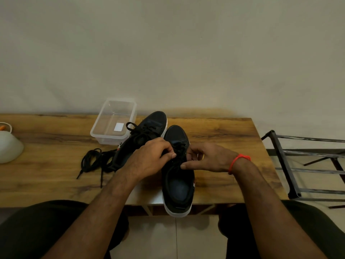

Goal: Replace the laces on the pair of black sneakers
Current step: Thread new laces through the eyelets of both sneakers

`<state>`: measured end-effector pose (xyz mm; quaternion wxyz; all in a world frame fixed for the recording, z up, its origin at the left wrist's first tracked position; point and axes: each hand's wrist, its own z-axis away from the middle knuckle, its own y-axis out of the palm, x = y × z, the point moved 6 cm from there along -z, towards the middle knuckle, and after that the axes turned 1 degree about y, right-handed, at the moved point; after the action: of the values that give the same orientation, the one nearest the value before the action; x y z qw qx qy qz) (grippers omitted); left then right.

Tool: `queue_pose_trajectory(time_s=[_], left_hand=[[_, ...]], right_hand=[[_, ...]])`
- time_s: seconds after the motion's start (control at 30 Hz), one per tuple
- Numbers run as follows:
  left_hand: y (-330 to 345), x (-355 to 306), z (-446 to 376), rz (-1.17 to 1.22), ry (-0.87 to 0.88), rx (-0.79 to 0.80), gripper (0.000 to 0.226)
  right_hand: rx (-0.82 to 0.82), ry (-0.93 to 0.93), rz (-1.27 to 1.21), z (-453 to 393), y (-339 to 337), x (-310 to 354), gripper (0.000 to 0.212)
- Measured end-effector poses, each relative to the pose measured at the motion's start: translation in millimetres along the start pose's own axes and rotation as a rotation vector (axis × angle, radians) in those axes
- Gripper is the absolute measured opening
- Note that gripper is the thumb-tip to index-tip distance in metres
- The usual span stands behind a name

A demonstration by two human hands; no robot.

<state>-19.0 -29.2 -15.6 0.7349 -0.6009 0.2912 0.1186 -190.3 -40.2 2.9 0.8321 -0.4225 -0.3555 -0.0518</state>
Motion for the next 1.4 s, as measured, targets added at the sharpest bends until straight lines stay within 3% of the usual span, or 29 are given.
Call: queue_pose_trajectory(time_s=[0.37,0.8,1.03,1.4], left_hand=[[0.3,-0.3,0.7,-0.009,-0.006,-0.007,0.012],[2.0,-6.7,6.6,-0.095,-0.03,-0.124,0.017],[8.8,-1.6,9.7,-0.073,-0.046,-0.202,0.019],[15.9,5.0,10.2,-0.053,-0.078,-0.232,0.018]], right_hand=[[-0.077,-0.082,0.086,0.9,-7.3,-0.4,0.008],[-0.126,-0.131,-0.037,0.6,-2.6,-7.5,0.025],[-0.232,-0.238,-0.003,2.8,8.1,-4.5,0.016],[-0.232,-0.306,0.025,8.0,16.4,-14.2,0.012]])
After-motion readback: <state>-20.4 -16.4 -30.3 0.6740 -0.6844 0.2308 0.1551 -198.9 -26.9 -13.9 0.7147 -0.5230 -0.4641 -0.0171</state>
